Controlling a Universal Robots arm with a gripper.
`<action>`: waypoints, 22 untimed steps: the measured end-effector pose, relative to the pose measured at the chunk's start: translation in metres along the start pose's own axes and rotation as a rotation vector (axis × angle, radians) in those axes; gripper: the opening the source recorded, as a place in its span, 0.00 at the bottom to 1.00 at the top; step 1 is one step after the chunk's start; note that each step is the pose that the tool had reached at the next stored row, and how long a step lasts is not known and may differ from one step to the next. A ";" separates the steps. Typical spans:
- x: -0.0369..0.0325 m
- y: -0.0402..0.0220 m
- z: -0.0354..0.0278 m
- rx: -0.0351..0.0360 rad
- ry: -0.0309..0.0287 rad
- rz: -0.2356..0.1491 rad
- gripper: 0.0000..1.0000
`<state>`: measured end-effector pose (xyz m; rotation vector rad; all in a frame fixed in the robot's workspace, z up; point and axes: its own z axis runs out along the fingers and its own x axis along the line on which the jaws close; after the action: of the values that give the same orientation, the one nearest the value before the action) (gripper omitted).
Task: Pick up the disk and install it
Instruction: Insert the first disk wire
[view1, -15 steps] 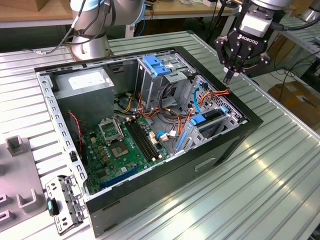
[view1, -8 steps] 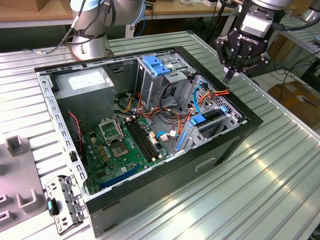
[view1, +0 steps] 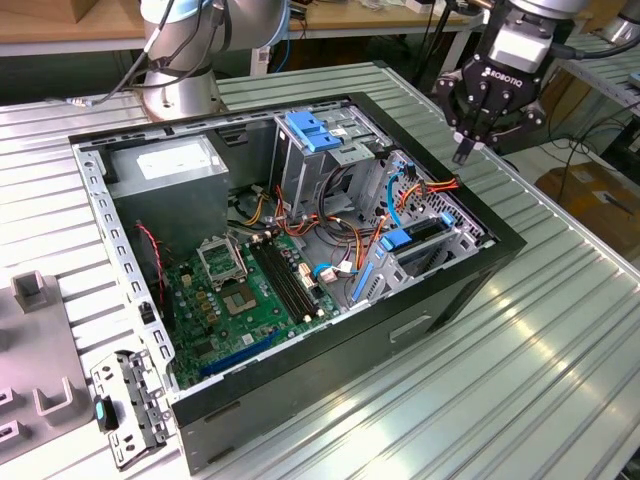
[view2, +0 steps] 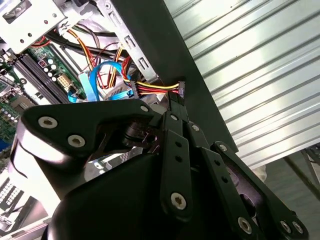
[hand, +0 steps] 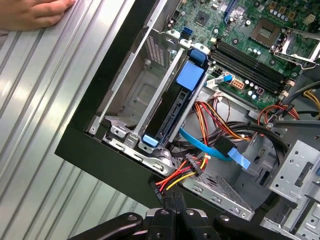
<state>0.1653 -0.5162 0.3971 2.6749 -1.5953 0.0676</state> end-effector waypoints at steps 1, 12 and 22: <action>0.0001 -0.0002 0.0001 0.0004 0.0002 -0.011 0.11; 0.0028 0.0006 0.0041 0.0175 0.0022 -0.286 0.17; 0.0119 0.0070 0.0103 0.0358 0.0104 -0.438 0.24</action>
<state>0.1650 -0.5305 0.3874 2.9730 -0.9789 0.0997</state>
